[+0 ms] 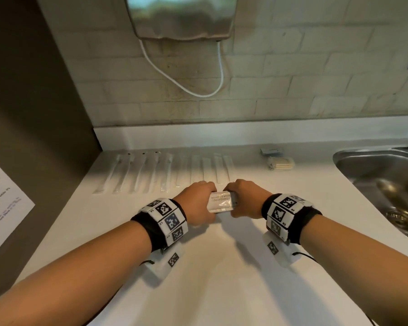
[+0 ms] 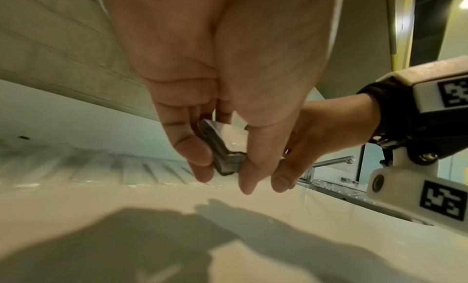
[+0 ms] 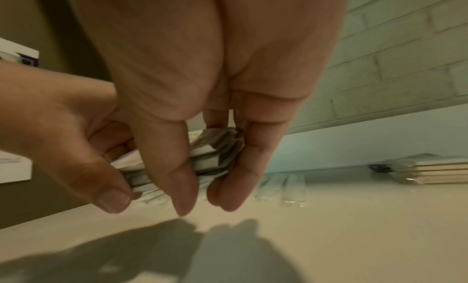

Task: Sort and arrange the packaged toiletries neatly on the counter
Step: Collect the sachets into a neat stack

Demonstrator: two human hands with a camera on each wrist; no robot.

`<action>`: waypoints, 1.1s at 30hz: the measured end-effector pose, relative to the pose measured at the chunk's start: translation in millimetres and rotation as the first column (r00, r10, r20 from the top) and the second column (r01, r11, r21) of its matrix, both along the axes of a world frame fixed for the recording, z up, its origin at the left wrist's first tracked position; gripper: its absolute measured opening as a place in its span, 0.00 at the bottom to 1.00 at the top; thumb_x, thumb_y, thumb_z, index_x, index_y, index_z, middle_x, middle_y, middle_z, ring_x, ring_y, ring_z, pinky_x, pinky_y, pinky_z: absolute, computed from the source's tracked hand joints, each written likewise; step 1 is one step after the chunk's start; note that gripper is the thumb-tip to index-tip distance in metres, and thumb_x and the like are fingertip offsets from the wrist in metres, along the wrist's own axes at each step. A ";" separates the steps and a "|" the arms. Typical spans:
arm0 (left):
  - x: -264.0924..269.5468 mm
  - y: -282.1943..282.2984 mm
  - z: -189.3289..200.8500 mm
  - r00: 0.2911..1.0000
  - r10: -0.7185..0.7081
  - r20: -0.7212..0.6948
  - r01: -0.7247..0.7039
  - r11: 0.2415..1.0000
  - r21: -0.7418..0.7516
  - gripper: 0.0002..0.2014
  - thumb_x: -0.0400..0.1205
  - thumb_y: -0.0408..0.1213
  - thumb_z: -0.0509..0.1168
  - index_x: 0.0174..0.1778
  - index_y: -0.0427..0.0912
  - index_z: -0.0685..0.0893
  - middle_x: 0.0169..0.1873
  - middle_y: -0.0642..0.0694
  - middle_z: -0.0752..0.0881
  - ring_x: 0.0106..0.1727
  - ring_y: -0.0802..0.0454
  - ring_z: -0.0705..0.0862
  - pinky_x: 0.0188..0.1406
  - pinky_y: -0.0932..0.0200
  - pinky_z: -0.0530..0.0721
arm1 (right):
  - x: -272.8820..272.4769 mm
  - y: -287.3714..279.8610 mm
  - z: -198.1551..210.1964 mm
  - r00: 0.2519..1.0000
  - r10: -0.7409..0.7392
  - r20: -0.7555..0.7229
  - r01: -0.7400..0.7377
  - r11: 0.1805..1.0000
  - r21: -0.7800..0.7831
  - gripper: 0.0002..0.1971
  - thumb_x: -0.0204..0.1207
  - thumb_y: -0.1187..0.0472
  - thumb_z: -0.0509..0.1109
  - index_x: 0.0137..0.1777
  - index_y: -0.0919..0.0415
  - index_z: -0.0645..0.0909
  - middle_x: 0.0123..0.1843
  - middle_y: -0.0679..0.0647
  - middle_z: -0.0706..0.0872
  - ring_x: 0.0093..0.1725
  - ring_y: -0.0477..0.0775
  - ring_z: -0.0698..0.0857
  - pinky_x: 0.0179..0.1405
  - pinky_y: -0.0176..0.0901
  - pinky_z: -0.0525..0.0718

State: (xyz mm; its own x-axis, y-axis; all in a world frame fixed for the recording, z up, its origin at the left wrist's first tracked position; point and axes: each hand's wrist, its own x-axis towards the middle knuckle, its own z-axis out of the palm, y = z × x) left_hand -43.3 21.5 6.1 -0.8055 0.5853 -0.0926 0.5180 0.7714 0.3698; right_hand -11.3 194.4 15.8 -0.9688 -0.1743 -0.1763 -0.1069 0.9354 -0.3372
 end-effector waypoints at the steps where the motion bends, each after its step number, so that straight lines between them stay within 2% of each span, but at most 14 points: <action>1: -3.6 9.3 0.4 1.000 -0.011 -0.006 0.011 1.000 -0.006 0.24 0.69 0.39 0.77 0.60 0.45 0.80 0.50 0.47 0.80 0.49 0.49 0.82 0.46 0.57 0.83 | 0.4 8.4 0.6 1.000 -0.020 0.002 0.020 1.000 0.001 0.26 0.66 0.63 0.78 0.65 0.56 0.79 0.52 0.53 0.80 0.47 0.52 0.79 0.43 0.37 0.75; 3: -8.5 33.0 0.8 0.999 -0.031 -0.010 0.031 0.999 -0.008 0.23 0.68 0.38 0.78 0.59 0.45 0.82 0.50 0.47 0.81 0.49 0.48 0.83 0.45 0.56 0.83 | 1.8 27.9 0.7 0.998 -0.061 0.017 0.061 0.998 0.018 0.26 0.65 0.63 0.79 0.65 0.56 0.79 0.54 0.53 0.83 0.49 0.53 0.81 0.45 0.40 0.79; 5: -10.5 60.4 0.1 0.999 -0.051 0.011 0.052 0.999 -0.009 0.23 0.67 0.38 0.78 0.58 0.45 0.83 0.51 0.46 0.83 0.49 0.47 0.85 0.44 0.56 0.84 | 3.5 49.6 0.1 0.995 -0.093 0.043 0.091 0.995 0.052 0.27 0.65 0.62 0.80 0.65 0.55 0.79 0.58 0.54 0.86 0.55 0.55 0.84 0.53 0.45 0.84; 7: -14.2 88.8 -2.2 0.998 -0.063 0.033 0.063 0.998 -0.019 0.22 0.67 0.38 0.78 0.57 0.45 0.83 0.51 0.47 0.85 0.49 0.47 0.86 0.43 0.56 0.85 | 2.1 74.5 -0.1 0.990 -0.123 0.070 0.116 0.989 0.086 0.29 0.64 0.60 0.81 0.65 0.54 0.78 0.59 0.53 0.87 0.56 0.56 0.85 0.56 0.47 0.85; 10: -21.8 128.8 -5.0 0.997 -0.063 0.035 0.064 0.997 -0.035 0.21 0.67 0.40 0.78 0.56 0.48 0.84 0.50 0.48 0.87 0.48 0.47 0.87 0.45 0.54 0.87 | -5.6 111.4 1.6 0.985 -0.156 0.080 0.145 0.981 0.130 0.30 0.63 0.59 0.82 0.65 0.52 0.77 0.59 0.53 0.86 0.55 0.56 0.85 0.53 0.45 0.85; 14: -37.7 175.7 -10.9 0.996 -0.025 0.083 0.029 0.998 -0.054 0.20 0.66 0.39 0.78 0.54 0.51 0.85 0.47 0.50 0.89 0.45 0.49 0.88 0.43 0.56 0.88 | -23.6 154.2 -0.6 0.983 -0.145 0.112 0.120 0.972 0.202 0.29 0.64 0.58 0.82 0.66 0.54 0.76 0.60 0.53 0.86 0.57 0.56 0.85 0.56 0.46 0.85; 20: -60.9 232.7 -19.3 0.995 0.001 0.104 0.010 0.994 -0.110 0.24 0.65 0.38 0.80 0.57 0.49 0.85 0.49 0.49 0.90 0.48 0.47 0.88 0.50 0.50 0.90 | -49.4 199.7 -12.7 0.982 -0.130 0.136 0.089 0.959 0.269 0.29 0.63 0.56 0.82 0.65 0.56 0.79 0.58 0.54 0.87 0.55 0.57 0.86 0.54 0.46 0.86; 24: -70.3 249.6 -27.7 0.994 0.010 0.113 0.009 0.986 -0.165 0.26 0.61 0.41 0.81 0.56 0.51 0.84 0.49 0.49 0.90 0.46 0.47 0.88 0.49 0.49 0.90 | -59.1 212.8 -21.0 0.981 -0.113 0.156 0.068 0.960 0.271 0.28 0.60 0.51 0.83 0.61 0.53 0.81 0.54 0.50 0.88 0.50 0.54 0.87 0.48 0.43 0.85; 30: -84.4 254.3 -27.2 0.995 0.017 0.099 0.004 0.979 -0.205 0.28 0.65 0.41 0.80 0.61 0.47 0.84 0.51 0.47 0.90 0.49 0.45 0.88 0.51 0.51 0.88 | -72.9 222.6 -22.2 0.989 -0.057 0.137 0.015 0.956 0.291 0.31 0.63 0.48 0.81 0.66 0.53 0.79 0.58 0.51 0.86 0.54 0.55 0.86 0.52 0.46 0.85; 33: -86.1 253.7 -26.9 0.994 -0.002 0.110 0.027 0.973 -0.231 0.27 0.65 0.41 0.80 0.61 0.46 0.84 0.51 0.46 0.90 0.49 0.46 0.88 0.50 0.51 0.89 | -75.6 222.9 -26.8 0.990 -0.045 0.135 0.005 0.960 0.282 0.32 0.62 0.48 0.82 0.66 0.54 0.79 0.58 0.52 0.83 0.54 0.56 0.85 0.51 0.44 0.84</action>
State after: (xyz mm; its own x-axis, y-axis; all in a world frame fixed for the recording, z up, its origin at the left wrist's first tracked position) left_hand -129.5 275.2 -20.8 -0.7749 0.5493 -0.3127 0.4966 0.8352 0.2364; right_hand -86.9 417.3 -11.0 -0.9346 -0.0744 -0.3477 -0.0527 0.9961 -0.0713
